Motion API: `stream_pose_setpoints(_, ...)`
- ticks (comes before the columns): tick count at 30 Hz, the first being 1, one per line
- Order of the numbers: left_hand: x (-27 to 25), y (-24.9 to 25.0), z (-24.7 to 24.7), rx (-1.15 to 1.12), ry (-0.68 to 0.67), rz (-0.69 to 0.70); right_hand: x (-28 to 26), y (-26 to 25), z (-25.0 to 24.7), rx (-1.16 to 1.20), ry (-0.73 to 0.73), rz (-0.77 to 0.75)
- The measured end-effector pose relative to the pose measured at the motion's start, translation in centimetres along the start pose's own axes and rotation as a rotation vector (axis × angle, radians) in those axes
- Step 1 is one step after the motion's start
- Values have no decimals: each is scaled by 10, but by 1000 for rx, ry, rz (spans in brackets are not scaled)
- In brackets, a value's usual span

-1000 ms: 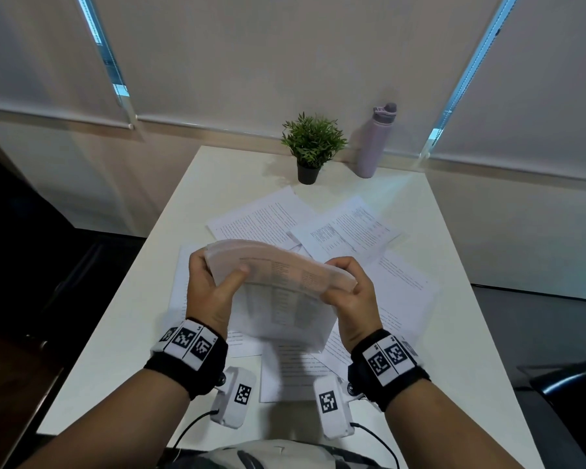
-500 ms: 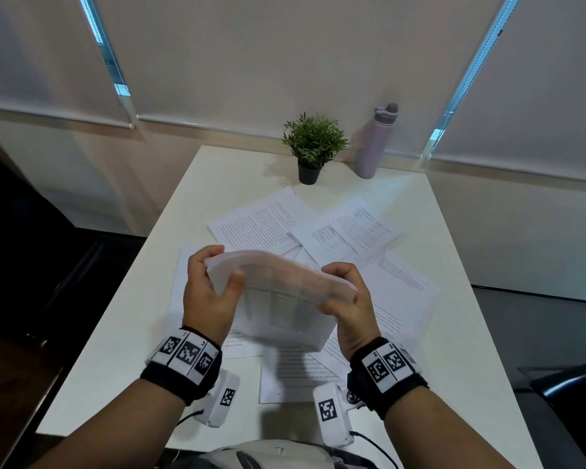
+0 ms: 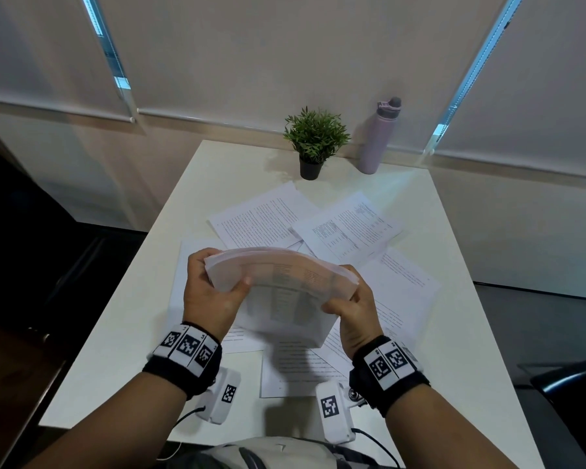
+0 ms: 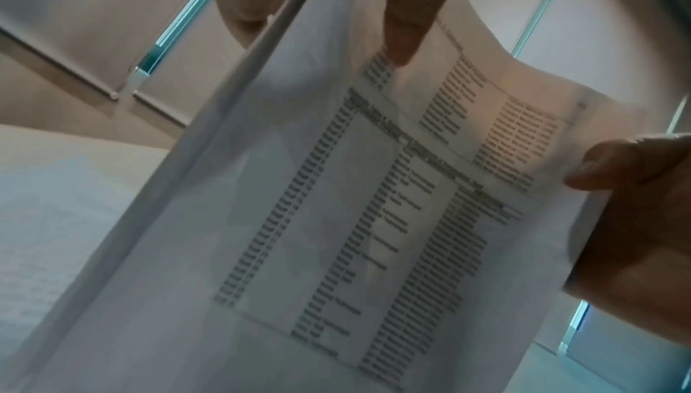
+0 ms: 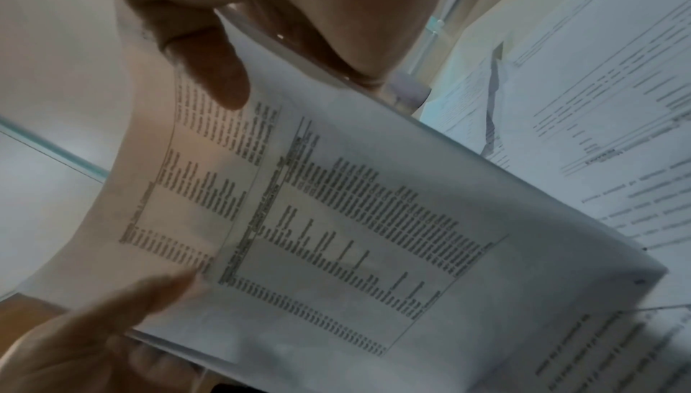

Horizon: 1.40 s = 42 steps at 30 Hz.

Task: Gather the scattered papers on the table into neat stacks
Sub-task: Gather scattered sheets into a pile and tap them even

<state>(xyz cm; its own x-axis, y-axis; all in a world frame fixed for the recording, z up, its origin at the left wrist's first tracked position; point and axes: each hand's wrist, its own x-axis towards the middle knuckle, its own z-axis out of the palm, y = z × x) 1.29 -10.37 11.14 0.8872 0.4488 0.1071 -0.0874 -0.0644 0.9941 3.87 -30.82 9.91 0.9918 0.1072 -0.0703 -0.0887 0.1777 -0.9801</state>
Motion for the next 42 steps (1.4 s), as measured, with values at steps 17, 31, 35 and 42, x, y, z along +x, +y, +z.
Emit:
stream_pose_setpoints(17, 5, 21, 5, -91, 110, 63, -2, -2, 0, 8, -41, -1)
stream_pose_setpoints(31, 3, -44, -5, 50, 11, -364, 12, 23, -1, -1, 75, 109)
stream_pose_setpoints(35, 11, -50, -7, 19, -22, -358, 17, 29, -2, -36, 99, 136)
stream_pose_setpoints(42, 8, -68, -10, 174, -156, -436, 14, 41, -5, -141, 4, 195)
